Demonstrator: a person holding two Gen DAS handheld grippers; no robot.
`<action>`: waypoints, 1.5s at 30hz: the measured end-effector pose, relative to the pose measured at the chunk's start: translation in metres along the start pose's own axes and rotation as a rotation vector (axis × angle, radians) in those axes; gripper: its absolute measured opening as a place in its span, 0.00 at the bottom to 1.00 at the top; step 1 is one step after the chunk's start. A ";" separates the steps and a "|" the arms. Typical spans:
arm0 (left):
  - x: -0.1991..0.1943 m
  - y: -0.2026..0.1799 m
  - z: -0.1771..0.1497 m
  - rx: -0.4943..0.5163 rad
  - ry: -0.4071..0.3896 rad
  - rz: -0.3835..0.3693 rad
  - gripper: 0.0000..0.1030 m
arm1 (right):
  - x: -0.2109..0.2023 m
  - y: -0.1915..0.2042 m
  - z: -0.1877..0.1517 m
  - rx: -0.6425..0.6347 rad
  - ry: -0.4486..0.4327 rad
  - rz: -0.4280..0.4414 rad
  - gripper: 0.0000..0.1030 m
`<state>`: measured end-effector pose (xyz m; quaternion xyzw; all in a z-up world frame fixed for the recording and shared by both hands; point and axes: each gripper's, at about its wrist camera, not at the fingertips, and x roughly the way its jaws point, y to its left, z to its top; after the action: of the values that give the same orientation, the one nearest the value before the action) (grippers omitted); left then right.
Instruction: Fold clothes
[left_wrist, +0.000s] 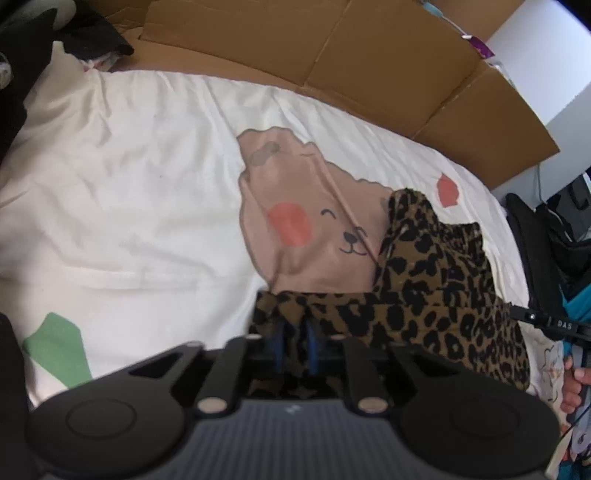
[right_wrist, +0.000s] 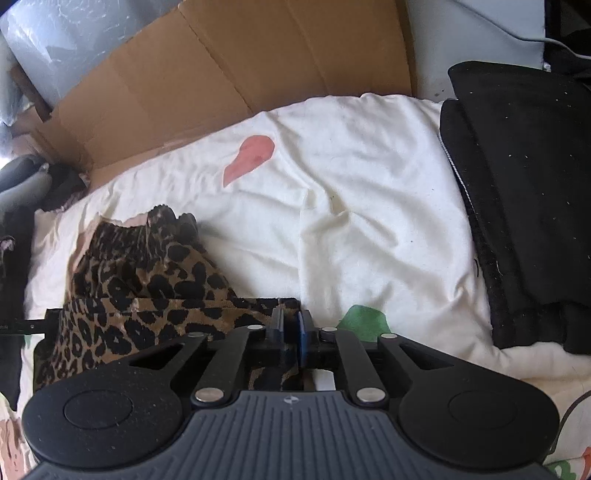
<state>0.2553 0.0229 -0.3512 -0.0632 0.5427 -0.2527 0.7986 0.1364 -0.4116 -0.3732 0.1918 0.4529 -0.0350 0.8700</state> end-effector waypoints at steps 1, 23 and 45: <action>-0.001 -0.001 0.001 0.002 -0.003 0.004 0.30 | -0.001 -0.001 0.000 0.002 -0.005 0.000 0.23; -0.006 0.003 -0.007 0.042 -0.010 0.073 0.03 | 0.000 0.011 0.008 -0.003 -0.050 0.041 0.04; -0.010 0.007 -0.016 -0.010 0.044 0.110 0.31 | -0.007 -0.016 -0.003 0.107 -0.055 0.018 0.38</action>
<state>0.2410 0.0367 -0.3521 -0.0318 0.5641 -0.2072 0.7987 0.1260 -0.4263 -0.3742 0.2411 0.4243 -0.0566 0.8710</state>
